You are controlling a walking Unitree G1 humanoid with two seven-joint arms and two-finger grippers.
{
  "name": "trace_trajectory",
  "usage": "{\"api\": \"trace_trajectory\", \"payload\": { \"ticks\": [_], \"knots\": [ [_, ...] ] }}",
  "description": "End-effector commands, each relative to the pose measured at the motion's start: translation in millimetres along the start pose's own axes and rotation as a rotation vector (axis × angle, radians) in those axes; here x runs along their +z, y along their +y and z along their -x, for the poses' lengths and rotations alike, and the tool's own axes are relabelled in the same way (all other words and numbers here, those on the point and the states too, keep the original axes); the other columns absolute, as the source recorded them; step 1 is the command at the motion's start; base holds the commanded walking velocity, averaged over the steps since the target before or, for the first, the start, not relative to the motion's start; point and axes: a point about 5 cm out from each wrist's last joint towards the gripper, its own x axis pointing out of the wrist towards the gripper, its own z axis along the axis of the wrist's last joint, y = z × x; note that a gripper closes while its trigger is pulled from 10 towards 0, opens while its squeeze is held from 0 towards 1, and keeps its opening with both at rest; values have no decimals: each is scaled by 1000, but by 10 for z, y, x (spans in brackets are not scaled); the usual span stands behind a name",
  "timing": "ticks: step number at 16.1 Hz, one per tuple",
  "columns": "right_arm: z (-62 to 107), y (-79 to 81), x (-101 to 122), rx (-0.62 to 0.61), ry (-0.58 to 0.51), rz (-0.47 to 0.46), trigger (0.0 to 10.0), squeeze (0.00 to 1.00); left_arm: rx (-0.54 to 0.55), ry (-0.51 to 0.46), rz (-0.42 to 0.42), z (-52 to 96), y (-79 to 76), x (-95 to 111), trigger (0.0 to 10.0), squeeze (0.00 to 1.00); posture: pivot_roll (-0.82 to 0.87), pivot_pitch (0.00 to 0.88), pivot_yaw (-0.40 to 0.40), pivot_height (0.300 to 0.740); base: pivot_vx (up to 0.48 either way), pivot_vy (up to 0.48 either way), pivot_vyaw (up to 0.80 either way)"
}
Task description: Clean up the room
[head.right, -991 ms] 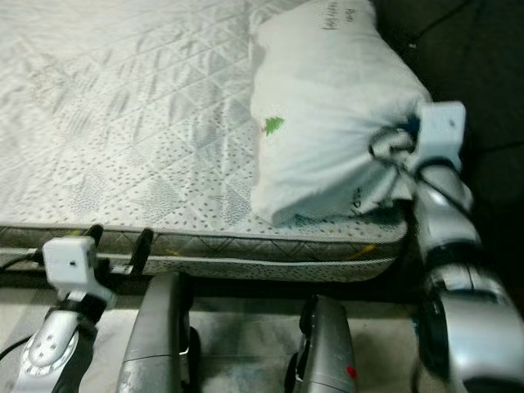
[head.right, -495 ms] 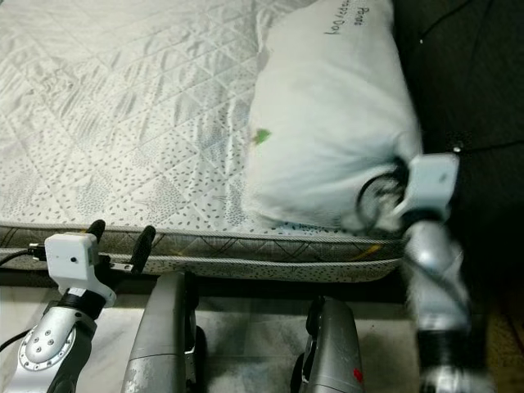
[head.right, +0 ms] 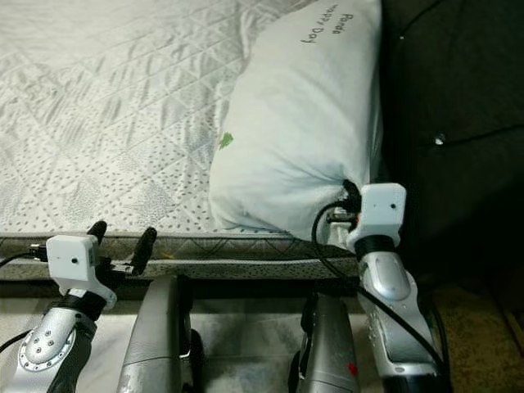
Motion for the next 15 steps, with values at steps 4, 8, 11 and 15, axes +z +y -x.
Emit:
{"api": "trace_trajectory", "payload": {
  "ticks": [4, 8, 11, 15],
  "knots": [
    [-405, -316, 115, -25, 22, 90, 0, 0, 22, 14, -6, 7, 21, -33, 10000, 0, 134, 209, 23, 543, 0, 0, 0],
    [-713, -1043, 490, -236, -25, 170, 0, 0, 40, 13, -3, 42, 33, -38, 10000, 0, 137, 208, 14, 543, 0, 0, 0],
    [-711, -1485, 657, -389, -46, 220, 0, 0, 41, 17, 1, 56, 17, -55, 10000, 0, 130, 213, 21, 543, 0, 0, 0],
    [-601, -1733, 662, -472, -60, 269, 0, 0, 35, 17, -3, 30, 39, -42, 10000, 0, 128, 216, 27, 543, 0, 0, 0]
  ]
}}
